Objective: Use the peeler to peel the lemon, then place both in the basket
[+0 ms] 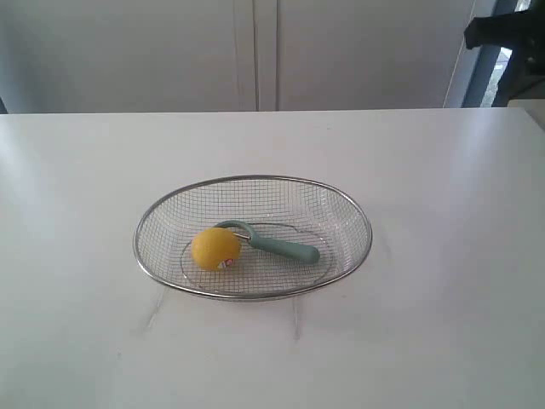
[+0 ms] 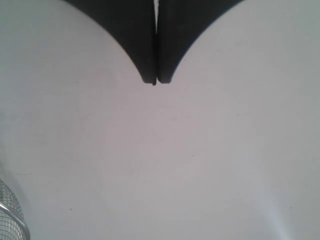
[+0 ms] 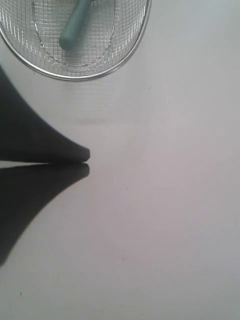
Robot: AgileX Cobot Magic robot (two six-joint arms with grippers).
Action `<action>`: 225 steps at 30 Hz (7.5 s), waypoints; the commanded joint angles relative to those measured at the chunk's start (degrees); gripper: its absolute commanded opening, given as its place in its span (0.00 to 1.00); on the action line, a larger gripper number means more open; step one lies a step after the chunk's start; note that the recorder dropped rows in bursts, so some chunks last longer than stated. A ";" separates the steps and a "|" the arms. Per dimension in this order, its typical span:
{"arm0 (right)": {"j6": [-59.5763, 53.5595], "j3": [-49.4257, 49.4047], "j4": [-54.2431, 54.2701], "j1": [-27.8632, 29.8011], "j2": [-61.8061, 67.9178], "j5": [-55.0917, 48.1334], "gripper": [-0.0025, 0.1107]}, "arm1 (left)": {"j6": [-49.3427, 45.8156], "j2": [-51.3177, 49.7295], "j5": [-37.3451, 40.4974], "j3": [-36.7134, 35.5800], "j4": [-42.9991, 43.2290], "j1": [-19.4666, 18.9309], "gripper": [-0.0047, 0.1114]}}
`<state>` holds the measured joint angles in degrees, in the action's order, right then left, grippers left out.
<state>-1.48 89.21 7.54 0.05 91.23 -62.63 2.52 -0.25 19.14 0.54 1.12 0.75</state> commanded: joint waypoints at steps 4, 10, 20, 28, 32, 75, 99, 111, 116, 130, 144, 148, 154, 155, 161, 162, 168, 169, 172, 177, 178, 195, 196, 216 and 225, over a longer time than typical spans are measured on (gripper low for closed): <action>0.12 -5.36 -0.11 0.60 -9.19 2.30 0.02 | -0.23 0.25 0.22 -0.54 -0.62 -0.08 0.04; 0.12 -9.68 -0.11 0.60 -17.09 2.63 0.02 | -0.23 0.25 0.22 -0.54 -0.62 -0.08 0.04; 0.12 -12.73 -0.11 0.60 -27.88 2.74 0.02 | -0.23 0.25 0.22 -0.54 -0.62 -0.08 0.04; -0.26 -19.39 -0.73 0.60 -37.49 2.99 0.02 | -0.23 0.25 0.22 -0.54 -0.62 -0.08 0.04; -3.51 -24.24 -0.83 0.60 -42.14 7.62 0.02 | -0.23 0.25 0.22 -0.54 -0.62 -0.08 0.04; -8.76 -56.94 -2.35 0.60 -91.23 16.84 0.02 | -0.23 0.25 0.22 -0.54 -0.62 -0.08 0.04; -2.52 -65.06 -3.39 0.60 -91.23 25.54 0.02 | -0.23 0.25 0.22 -0.54 -0.62 -0.08 0.04; -2.52 -78.57 -3.39 0.60 -91.23 34.24 0.02 | -0.23 0.25 0.22 -0.54 -0.62 -0.08 0.04; -2.52 -82.49 -3.39 0.60 -91.23 40.49 0.02 | -0.23 0.25 0.22 -0.54 -0.62 -0.08 0.04; -2.63 -85.91 -3.39 0.60 -91.23 39.68 0.02 | -0.23 0.25 0.22 -0.54 -0.62 -0.08 0.04; -2.73 -86.29 -7.54 2.72 -91.23 39.78 0.02 | -0.23 0.25 0.22 -0.54 -0.62 -0.08 0.04; -2.73 -87.65 -7.54 4.40 -91.23 40.63 0.02 | -0.23 0.25 0.22 -0.54 -0.62 -0.08 0.04; -2.73 -89.21 -7.54 4.53 -91.23 42.61 0.02 | -0.23 0.25 0.22 -0.54 -0.62 -0.08 0.04; -2.73 -89.21 -7.54 4.53 -91.23 42.61 0.02 | -0.23 0.25 0.22 -0.54 -0.62 -0.08 0.04; -2.73 -89.21 -7.54 4.53 -91.23 42.61 0.02 | -0.23 0.25 0.22 -0.54 -0.62 -0.08 0.04; -2.73 -89.21 -7.54 4.53 -91.23 42.61 0.02 | -0.23 0.25 0.22 -0.54 -0.62 -0.08 0.04; -2.73 -89.21 -7.54 4.53 -91.23 42.61 0.02 | -0.23 0.25 0.22 -0.54 -0.62 -0.08 0.04; -2.73 -89.21 -7.54 4.53 -91.23 42.61 0.02 | -0.23 0.25 0.22 -0.54 -0.62 -0.08 0.04; -2.73 -89.21 -7.54 4.53 -91.23 42.61 0.02 | -0.23 0.25 0.22 -0.54 -0.62 -0.08 0.04; -2.73 -89.21 -7.54 4.53 -91.23 42.61 0.02 | -0.23 0.25 0.22 -0.54 -0.62 -0.08 0.04; -2.73 -89.21 -7.54 4.53 -91.23 42.61 0.02 | -0.23 0.25 0.22 -0.54 -0.62 -0.08 0.04; -2.73 -89.21 -7.54 4.53 -91.23 42.61 0.02 | -0.23 0.25 0.22 -0.54 -0.62 -0.08 0.04; -2.73 -89.21 -7.54 4.53 -91.23 42.61 0.02 | -0.23 0.25 0.22 -0.54 -0.62 -0.08 0.04; -2.73 -89.21 -7.54 4.53 -91.23 42.61 0.02 | -0.23 0.25 0.22 -0.54 -0.62 -0.08 0.04; -2.73 -89.21 -7.54 4.53 -91.23 42.61 0.02 | -0.23 0.25 0.22 -0.54 -0.62 -0.08 0.04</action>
<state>-4.14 0.30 0.00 4.32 0.26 -20.89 2.42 -0.25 19.14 0.54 1.04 0.75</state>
